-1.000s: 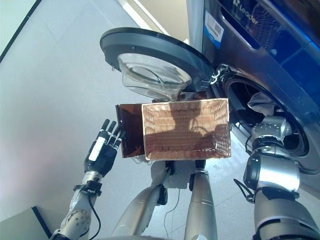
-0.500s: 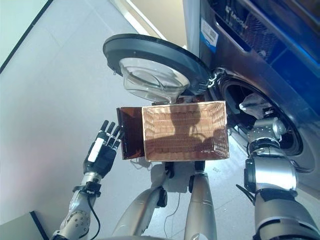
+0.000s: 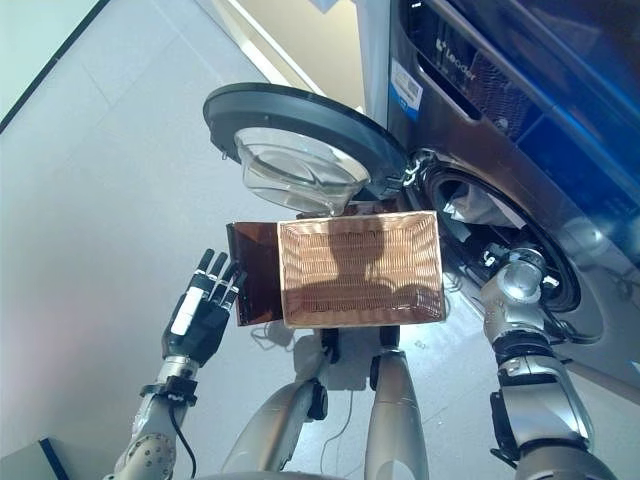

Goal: Pick up the clothes and place them into the washing machine

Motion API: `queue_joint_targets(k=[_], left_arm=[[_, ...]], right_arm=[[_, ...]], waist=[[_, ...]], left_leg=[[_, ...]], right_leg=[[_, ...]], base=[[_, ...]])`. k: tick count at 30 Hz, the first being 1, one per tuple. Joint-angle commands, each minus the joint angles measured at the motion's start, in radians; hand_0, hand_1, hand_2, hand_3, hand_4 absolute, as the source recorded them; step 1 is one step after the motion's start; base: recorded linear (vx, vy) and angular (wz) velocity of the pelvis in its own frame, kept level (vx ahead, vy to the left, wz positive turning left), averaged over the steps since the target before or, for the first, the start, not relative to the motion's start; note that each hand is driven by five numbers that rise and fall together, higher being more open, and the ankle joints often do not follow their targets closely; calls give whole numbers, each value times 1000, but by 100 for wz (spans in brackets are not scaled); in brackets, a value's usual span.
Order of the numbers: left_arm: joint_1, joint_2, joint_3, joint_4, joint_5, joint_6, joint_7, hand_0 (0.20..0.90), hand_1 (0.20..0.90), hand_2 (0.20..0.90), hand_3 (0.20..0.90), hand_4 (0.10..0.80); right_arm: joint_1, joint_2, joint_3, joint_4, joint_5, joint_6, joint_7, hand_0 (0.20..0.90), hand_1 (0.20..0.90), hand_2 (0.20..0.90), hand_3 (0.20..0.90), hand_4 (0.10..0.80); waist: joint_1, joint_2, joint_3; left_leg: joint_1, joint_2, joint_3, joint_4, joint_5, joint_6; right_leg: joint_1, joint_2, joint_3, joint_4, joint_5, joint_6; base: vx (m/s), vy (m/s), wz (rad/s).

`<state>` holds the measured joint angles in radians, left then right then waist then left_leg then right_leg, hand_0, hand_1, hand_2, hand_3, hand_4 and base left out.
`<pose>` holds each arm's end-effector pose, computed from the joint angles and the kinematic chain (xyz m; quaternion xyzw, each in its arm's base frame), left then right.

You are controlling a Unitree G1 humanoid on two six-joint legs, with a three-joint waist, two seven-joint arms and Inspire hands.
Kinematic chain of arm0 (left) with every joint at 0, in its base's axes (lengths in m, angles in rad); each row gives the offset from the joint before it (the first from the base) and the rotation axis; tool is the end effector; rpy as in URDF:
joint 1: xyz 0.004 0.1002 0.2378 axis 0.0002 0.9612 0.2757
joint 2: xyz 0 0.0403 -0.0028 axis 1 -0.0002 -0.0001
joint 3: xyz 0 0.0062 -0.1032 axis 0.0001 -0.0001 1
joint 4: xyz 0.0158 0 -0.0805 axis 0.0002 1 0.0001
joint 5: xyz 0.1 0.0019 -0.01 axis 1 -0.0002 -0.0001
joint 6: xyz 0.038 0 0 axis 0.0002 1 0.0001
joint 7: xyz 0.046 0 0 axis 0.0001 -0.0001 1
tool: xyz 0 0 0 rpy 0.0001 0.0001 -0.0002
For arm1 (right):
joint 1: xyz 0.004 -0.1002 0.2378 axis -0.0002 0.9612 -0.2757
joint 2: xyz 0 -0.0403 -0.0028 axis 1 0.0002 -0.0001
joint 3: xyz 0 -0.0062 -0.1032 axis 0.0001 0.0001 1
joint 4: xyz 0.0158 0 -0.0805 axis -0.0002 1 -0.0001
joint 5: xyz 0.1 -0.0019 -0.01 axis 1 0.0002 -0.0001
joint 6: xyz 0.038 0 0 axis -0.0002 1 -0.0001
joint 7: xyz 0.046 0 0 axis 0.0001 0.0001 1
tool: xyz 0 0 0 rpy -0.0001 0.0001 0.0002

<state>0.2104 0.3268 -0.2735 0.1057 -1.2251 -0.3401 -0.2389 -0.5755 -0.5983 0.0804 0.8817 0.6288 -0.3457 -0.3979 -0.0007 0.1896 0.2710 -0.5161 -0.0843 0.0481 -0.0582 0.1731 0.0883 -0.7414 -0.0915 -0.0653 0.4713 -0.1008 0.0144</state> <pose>0.1460 0.1876 -0.0055 -0.4269 0.0077 -0.0268 0.9039 0.2888 -0.2931 0.0917 0.0152 -0.0616 -0.3321 0.9411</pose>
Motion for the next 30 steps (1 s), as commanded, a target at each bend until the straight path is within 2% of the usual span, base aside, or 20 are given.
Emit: queue_joint_targets(k=[1, 19, 25, 30], left_arm=[[44, 2, 57, -67, 27, -100, -43, 900, 900, 900, 900, 800], [33, -39, 90, -59, 44, -120, -34, 900, 900, 900, 900, 800], [26, -58, 106, -43, 78, -122, -37, 900, 900, 900, 900, 800], [22, -61, 112, -24, 106, -132, -37, 900, 900, 900, 900, 800]], right_arm=[[-7, -13, 17, -70, -72, -80, -26, 900, 900, 900, 900, 800], [112, 80, 42, -156, -202, -65, -47, 900, 900, 900, 900, 800], [214, 69, 84, -189, -487, 20, -87, 900, 900, 900, 900, 800], [265, 77, 94, -172, -530, 30, -74, 900, 900, 900, 900, 800]], waist=[[19, -27, -108], [16, -32, -98], [6, -41, -102], [0, -50, -110]], left_leg=[[6, -2, -2, -29, -85, -81], [1, 0, -1, -29, -84, -77], [12, 4, 2, -29, -86, -75], [31, 10, 5, -29, -90, -74]], right_leg=[[-1, 29, -2, -164, 90, 27], [0, 30, 2, -180, 103, 30], [14, 32, 5, -189, 108, 32], [40, 34, 2, -208, 115, 35]], base=[[0, 0, 0], [-1, 0, 0], [0, 0, 0], [14, -1, -2]])
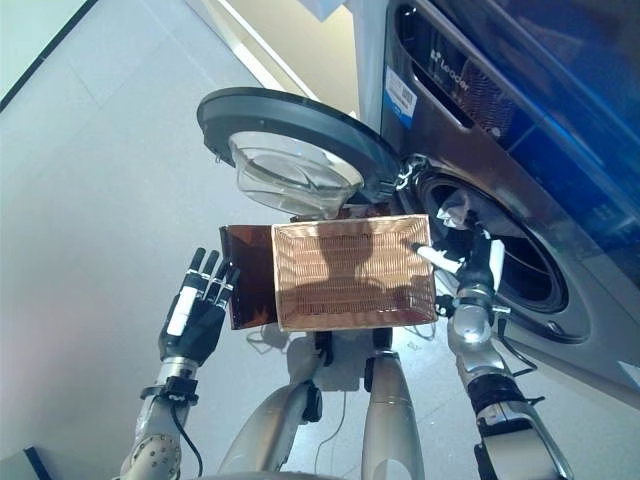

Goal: Pick up the clothes and place them into the washing machine

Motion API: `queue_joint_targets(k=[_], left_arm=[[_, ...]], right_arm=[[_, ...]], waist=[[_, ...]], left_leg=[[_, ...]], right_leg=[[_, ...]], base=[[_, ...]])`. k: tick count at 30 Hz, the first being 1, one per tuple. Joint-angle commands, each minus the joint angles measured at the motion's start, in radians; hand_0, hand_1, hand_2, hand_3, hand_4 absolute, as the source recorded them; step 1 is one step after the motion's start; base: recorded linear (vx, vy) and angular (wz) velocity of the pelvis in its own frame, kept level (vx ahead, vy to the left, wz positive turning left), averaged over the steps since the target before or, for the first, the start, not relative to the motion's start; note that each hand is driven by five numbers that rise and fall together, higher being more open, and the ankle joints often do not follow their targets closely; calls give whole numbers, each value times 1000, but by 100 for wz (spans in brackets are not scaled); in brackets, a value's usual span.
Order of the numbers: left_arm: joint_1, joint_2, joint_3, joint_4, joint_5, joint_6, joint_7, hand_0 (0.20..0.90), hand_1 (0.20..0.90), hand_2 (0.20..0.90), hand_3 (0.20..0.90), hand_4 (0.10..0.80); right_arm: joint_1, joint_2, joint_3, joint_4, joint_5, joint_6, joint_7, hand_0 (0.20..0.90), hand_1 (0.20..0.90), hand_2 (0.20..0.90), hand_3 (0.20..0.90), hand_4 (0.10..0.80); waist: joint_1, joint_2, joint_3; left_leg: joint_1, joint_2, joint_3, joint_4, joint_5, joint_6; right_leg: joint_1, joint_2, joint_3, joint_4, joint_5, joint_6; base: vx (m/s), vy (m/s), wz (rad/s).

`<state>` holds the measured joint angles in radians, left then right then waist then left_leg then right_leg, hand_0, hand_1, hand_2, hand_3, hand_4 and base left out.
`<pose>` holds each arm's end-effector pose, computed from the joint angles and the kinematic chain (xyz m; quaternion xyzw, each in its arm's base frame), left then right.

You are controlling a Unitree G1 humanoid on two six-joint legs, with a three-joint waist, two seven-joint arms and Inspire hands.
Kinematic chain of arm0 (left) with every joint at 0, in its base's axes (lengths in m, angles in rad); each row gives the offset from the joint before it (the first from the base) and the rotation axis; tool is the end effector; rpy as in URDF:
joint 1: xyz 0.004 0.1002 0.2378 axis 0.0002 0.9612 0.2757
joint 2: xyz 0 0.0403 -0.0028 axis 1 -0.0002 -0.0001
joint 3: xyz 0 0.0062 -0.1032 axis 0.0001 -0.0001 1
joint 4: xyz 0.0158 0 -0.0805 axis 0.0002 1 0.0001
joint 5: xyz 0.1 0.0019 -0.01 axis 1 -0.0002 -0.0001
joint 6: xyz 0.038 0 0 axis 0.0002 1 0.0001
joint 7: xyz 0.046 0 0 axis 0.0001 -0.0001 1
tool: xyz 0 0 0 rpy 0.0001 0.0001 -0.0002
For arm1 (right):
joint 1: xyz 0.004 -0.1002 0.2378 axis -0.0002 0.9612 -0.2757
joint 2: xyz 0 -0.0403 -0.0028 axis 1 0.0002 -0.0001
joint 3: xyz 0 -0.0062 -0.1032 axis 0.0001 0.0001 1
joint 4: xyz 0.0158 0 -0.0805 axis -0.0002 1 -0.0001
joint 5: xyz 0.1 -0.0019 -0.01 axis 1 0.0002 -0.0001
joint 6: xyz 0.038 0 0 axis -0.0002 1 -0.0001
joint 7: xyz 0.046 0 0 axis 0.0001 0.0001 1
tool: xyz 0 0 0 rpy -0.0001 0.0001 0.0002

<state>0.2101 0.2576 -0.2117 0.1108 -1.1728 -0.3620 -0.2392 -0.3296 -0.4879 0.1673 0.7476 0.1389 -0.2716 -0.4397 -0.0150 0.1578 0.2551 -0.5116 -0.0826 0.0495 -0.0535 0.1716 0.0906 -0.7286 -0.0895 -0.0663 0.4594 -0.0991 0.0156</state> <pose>0.1482 0.1855 -0.0045 -0.4268 -0.0246 -0.0032 0.9040 0.2479 -0.2523 0.0204 -0.2141 0.0360 -0.2123 0.9528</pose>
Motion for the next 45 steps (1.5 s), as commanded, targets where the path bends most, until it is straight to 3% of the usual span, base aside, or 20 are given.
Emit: queue_joint_targets(k=[1, 18, 26, 32, 45], left_arm=[[16, 8, 57, -20, 68, -113, -32, 900, 900, 900, 900, 800], [-3, -21, 112, 115, 215, -140, 51, 900, 900, 900, 900, 800], [-12, -37, 139, 261, 298, -123, 97, 900, 900, 900, 900, 800], [-6, -41, 162, 334, 371, -102, 124, 900, 900, 900, 900, 800], [-24, -15, 178, 478, 592, -80, 216, 900, 900, 900, 900, 800]], right_arm=[[42, -28, 18, -49, -45, -45, -18, 900, 900, 900, 900, 800], [206, -11, -1, -181, -15, -70, 72, 900, 900, 900, 900, 800], [266, 50, -27, -125, 191, -91, 188, 900, 900, 900, 900, 800], [331, 73, -40, -90, 246, -79, 259, 900, 900, 900, 900, 800], [412, 102, -27, -83, 168, -51, 301, 900, 900, 900, 900, 800]], waist=[[10, -25, -98], [-19, -76, -142], [-20, -115, -179], [-15, -133, -215], [2, -168, -296]], left_leg=[[36, 9, 5, -34, -91, -76], [178, 25, 13, -34, -99, -87], [301, 41, 17, -34, -102, -97], [381, 43, 16, -34, -113, -97], [502, 41, 9, -34, -140, -91]], right_leg=[[44, 34, 2, -211, 116, 35], [270, 50, -9, -330, 143, 41], [448, 57, -20, -418, 146, 49], [547, 64, -32, -454, 139, 53], [685, 72, -44, -483, 121, 59]], base=[[23, -6, -4], [37, -14, -1], [65, -39, -4], [72, -33, -2], [24, -12, 4]])
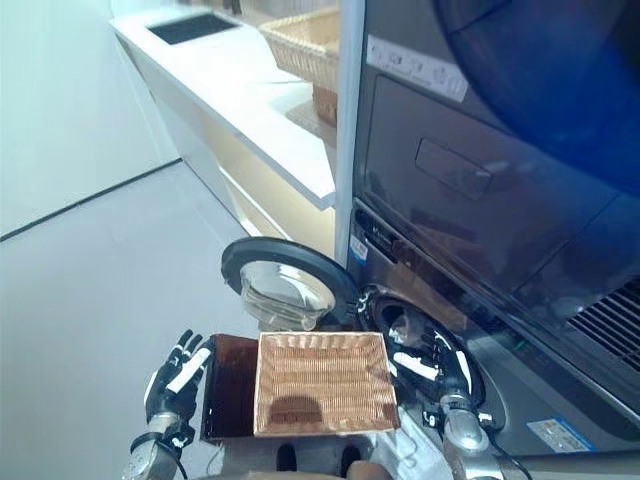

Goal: Pick up the clothes and place them into the washing machine

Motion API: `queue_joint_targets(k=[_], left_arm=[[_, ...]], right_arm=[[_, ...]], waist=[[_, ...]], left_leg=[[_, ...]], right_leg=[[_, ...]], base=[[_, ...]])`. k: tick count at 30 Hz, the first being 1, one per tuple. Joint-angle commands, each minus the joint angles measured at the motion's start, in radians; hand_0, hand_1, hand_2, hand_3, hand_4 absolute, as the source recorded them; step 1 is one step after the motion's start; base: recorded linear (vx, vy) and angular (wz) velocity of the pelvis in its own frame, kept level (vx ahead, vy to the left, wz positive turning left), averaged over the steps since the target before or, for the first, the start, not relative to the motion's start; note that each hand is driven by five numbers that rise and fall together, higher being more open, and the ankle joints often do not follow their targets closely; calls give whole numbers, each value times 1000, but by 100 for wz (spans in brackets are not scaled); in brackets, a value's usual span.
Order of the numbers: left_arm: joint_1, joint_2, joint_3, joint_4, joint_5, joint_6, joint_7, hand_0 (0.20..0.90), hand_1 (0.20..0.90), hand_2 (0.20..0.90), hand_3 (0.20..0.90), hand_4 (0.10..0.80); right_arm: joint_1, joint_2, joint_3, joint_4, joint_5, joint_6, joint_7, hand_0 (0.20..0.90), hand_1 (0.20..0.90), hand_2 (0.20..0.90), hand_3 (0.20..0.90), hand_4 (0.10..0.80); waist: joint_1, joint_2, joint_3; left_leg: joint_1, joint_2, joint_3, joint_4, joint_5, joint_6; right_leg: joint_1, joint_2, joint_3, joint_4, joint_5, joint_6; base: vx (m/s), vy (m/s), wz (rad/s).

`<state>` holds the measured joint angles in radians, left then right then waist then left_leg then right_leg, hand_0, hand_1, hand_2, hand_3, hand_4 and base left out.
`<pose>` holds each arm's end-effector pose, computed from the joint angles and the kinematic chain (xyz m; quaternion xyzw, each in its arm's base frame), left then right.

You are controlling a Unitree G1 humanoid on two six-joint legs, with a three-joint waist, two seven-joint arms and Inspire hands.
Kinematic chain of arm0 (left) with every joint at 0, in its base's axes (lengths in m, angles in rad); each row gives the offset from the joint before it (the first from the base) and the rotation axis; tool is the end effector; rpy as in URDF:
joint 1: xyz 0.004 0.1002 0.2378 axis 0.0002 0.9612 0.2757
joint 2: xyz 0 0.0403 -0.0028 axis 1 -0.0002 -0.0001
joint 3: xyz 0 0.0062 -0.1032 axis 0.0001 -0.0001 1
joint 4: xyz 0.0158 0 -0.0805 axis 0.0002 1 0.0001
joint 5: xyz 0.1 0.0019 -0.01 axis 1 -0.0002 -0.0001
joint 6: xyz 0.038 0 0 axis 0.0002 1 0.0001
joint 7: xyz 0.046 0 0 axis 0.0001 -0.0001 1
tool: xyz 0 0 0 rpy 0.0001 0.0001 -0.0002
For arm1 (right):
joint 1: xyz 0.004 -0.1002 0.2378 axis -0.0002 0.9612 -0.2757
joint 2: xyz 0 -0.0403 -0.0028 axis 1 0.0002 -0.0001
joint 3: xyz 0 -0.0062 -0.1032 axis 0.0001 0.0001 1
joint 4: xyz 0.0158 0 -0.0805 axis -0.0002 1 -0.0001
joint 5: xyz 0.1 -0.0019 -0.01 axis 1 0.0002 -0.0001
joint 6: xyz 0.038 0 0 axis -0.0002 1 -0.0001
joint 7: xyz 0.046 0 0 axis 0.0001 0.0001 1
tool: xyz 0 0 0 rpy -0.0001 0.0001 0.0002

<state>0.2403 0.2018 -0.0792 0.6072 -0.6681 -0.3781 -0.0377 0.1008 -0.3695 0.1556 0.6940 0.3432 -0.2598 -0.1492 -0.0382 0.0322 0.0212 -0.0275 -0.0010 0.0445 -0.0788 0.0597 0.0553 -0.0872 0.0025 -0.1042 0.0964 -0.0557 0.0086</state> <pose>0.0950 0.2114 -0.0721 -0.1790 0.2081 0.1640 0.9475 0.1275 -0.2411 -0.0623 -0.0637 0.2625 -0.1270 0.9544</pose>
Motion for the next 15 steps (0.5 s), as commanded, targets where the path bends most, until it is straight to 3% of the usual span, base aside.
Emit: queue_joint_targets(k=[1, 15], left_arm=[[-57, 43, 43, -8, 101, -65, 18, 900, 900, 900, 900, 800], [-51, 26, 54, 18, 111, -54, 24, 900, 900, 900, 900, 800]], right_arm=[[-17, -9, -13, -20, -38, -61, 12, 900, 900, 900, 900, 800], [4, 59, 9, 15, -38, -56, 17, 900, 900, 900, 900, 800]], waist=[[27, -44, -66], [38, -66, -97]], left_leg=[[24, -42, 12, -8, -29, -55], [51, -43, 6, -8, -42, -50]], right_leg=[[50, -20, -8, -120, 77, 66], [93, -17, -16, -152, 82, 70]], base=[[0, 1, 6], [-5, -2, 3]])
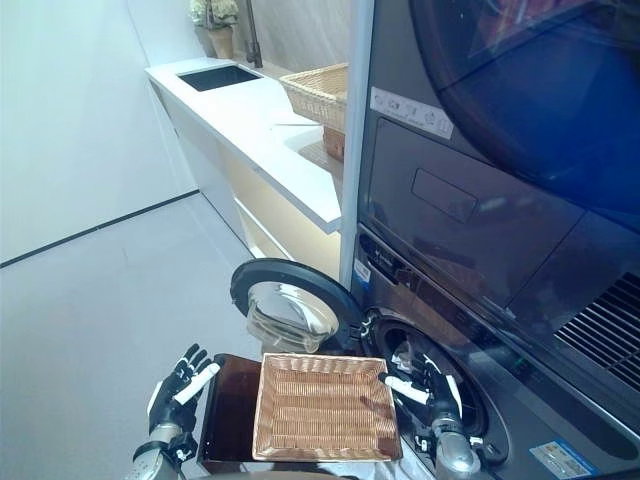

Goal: Pick up the clothes and place them into the washing machine

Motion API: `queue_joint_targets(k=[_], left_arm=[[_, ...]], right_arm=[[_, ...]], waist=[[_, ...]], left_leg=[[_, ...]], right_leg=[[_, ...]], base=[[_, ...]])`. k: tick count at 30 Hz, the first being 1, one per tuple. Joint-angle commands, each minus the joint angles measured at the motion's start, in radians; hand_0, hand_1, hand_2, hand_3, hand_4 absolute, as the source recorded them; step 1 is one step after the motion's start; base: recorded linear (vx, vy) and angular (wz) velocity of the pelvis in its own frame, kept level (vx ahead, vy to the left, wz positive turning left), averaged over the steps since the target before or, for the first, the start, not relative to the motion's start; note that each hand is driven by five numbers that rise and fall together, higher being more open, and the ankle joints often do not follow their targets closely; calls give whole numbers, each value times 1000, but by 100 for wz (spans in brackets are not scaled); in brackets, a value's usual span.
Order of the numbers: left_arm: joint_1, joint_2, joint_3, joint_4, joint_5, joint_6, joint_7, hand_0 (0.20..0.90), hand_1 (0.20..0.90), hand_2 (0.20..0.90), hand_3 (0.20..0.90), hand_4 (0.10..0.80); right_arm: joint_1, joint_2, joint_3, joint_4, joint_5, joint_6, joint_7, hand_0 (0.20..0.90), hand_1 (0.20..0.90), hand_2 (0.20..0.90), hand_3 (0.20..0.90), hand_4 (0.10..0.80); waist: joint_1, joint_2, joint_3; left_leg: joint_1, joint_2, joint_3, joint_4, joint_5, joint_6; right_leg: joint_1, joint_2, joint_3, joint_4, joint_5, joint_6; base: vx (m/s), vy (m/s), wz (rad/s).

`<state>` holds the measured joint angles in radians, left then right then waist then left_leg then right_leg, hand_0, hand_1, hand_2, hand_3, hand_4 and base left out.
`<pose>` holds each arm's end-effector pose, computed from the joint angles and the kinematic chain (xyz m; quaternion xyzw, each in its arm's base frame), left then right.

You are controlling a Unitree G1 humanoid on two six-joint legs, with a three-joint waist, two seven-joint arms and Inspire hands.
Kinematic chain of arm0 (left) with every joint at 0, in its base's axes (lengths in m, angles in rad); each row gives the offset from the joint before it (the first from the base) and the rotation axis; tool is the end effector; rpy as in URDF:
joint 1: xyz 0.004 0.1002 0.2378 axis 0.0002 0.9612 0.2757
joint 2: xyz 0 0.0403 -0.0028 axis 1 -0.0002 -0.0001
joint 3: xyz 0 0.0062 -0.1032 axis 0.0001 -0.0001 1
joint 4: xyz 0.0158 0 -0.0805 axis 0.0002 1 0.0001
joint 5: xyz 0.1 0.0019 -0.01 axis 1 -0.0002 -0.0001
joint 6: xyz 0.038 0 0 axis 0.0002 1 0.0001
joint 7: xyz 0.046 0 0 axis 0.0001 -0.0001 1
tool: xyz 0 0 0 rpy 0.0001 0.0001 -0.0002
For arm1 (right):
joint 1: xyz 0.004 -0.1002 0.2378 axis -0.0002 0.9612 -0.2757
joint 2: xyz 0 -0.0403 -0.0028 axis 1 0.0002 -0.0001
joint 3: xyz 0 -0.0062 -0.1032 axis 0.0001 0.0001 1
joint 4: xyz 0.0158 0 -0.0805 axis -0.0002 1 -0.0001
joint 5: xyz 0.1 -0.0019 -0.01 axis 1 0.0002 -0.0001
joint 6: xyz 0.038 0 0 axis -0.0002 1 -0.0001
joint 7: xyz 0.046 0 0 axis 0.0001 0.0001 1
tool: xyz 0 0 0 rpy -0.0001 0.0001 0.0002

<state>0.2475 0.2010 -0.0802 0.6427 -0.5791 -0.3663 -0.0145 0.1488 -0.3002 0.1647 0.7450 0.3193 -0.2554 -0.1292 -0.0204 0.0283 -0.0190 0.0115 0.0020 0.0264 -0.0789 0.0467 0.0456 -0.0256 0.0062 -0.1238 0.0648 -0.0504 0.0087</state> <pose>0.0882 0.2107 -0.0771 -0.1390 0.2398 0.1564 0.9480 0.1044 -0.2239 -0.0797 -0.0435 0.3144 -0.1134 0.9415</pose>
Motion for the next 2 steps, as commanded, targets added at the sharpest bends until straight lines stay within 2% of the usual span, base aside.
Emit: queue_joint_targets(k=[1, 2], left_arm=[[-60, 25, 52, -17, 21, -64, 1, 900, 900, 900, 900, 800], [-60, 25, 52, -17, 21, -64, 1, 900, 900, 900, 900, 800]], right_arm=[[-45, -8, 1, -35, -9, -60, -2, 900, 900, 900, 900, 800], [-45, -8, 1, -35, -9, -60, -2, 900, 900, 900, 900, 800]], waist=[[20, -63, -57], [20, -63, -57]], left_leg=[[16, -47, 25, -8, -29, -40], [16, -47, 25, -8, -29, -40]], right_leg=[[35, -21, 4, -118, 76, 69], [35, -21, 4, -118, 76, 69]], base=[[0, 0, 0], [0, 0, 0]])
